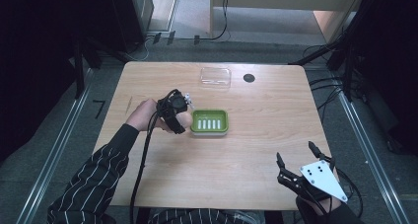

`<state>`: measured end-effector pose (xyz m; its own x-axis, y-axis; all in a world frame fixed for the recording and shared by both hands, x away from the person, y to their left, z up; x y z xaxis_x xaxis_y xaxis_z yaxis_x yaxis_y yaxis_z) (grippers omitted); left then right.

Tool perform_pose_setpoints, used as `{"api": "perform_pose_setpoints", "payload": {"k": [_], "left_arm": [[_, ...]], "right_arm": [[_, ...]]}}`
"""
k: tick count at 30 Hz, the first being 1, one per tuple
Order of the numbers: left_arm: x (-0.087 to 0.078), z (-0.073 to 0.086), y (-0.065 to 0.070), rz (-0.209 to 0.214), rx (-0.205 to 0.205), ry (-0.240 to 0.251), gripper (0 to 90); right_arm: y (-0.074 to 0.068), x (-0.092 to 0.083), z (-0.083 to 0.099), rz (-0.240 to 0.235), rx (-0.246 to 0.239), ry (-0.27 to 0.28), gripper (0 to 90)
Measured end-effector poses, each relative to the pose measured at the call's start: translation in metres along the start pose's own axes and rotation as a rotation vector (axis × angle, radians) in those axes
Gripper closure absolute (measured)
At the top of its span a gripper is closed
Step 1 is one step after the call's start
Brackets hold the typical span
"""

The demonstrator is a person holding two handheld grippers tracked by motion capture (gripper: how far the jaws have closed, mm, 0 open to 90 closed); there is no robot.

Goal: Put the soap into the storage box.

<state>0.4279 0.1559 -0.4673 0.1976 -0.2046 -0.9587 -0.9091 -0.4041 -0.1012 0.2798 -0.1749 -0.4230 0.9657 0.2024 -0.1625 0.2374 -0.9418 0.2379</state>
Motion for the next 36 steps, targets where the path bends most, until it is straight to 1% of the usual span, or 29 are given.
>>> {"api": "perform_pose_setpoints", "payload": {"k": [2, 3, 4, 7, 8, 12, 13, 15, 18, 19, 20, 22, 24, 29, 30, 32, 33, 36], "left_arm": [[-0.001, -0.003, 0.000, -0.001, 0.018, -0.003, 33.5], [-0.001, -0.005, 0.000, -0.003, 0.016, 0.005, 33.4], [-0.003, -0.007, -0.001, -0.006, 0.027, 0.005, 33.4], [-0.005, -0.011, -0.002, -0.011, 0.027, 0.017, 33.4], [-0.006, -0.014, -0.003, -0.012, 0.042, 0.021, 33.4], [-0.007, -0.019, -0.003, -0.011, 0.051, 0.021, 33.4], [-0.007, -0.020, -0.004, -0.011, 0.060, 0.020, 33.4], [-0.007, -0.023, -0.003, -0.014, 0.060, 0.026, 33.4], [-0.006, -0.026, -0.003, -0.012, 0.078, 0.020, 33.4], [-0.005, -0.027, -0.003, -0.014, 0.078, 0.025, 33.4], [-0.005, -0.028, -0.003, -0.016, 0.086, 0.018, 33.4], [-0.005, -0.030, -0.003, -0.017, 0.088, 0.021, 33.4], [-0.003, -0.034, -0.001, -0.013, 0.100, 0.025, 33.4], [0.000, -0.038, 0.000, -0.012, 0.126, 0.017, 33.4], [0.001, -0.039, 0.000, -0.013, 0.121, 0.020, 33.4], [0.002, -0.040, 0.000, -0.012, 0.126, 0.017, 33.4], [0.003, -0.041, 0.000, -0.007, 0.123, 0.020, 33.4], [0.006, -0.044, 0.000, 0.001, 0.137, 0.020, 33.4]], "right_arm": [[-0.001, 0.000, 0.000, -0.003, -0.004, 0.000, 13.4], [-0.001, 0.000, 0.000, -0.003, -0.002, -0.002, 13.4], [-0.001, 0.000, 0.000, -0.002, -0.005, 0.000, 13.4], [-0.001, 0.000, 0.000, -0.003, -0.004, -0.002, 13.4], [-0.001, 0.000, 0.000, -0.003, -0.004, -0.004, 13.5], [0.001, -0.001, 0.001, 0.002, -0.005, -0.006, 13.4], [0.001, -0.001, 0.001, 0.006, -0.005, -0.004, 13.4], [0.002, -0.002, 0.001, 0.005, -0.005, -0.005, 13.4], [0.002, -0.003, 0.002, 0.010, 0.002, -0.011, 13.4], [0.003, -0.004, 0.002, 0.014, 0.002, -0.012, 13.4], [0.004, -0.005, 0.003, 0.015, 0.005, -0.012, 13.4], [0.004, -0.006, 0.003, 0.018, 0.006, -0.013, 13.4], [0.004, -0.007, 0.003, 0.020, 0.007, -0.013, 13.4], [0.005, -0.009, 0.004, 0.025, 0.001, -0.017, 13.4], [0.005, -0.009, 0.004, 0.025, 0.000, -0.016, 13.4], [0.005, -0.009, 0.004, 0.027, 0.000, -0.017, 13.4], [0.006, -0.010, 0.005, 0.029, 0.008, -0.022, 13.4], [0.007, -0.011, 0.005, 0.032, 0.006, -0.022, 13.4]]}}
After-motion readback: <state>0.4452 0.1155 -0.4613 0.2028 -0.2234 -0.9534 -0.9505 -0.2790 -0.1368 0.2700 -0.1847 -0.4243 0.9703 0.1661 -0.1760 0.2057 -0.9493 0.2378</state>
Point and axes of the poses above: each handheld gripper's, and its own axes: x roughly forward along the jaws, z roughly out of its underside, y roughly to its right, the point moved 9 cm from there along x, roughly forward along the jaws, and after that the axes turned 5 degrees about y, right-handed, at the moved point
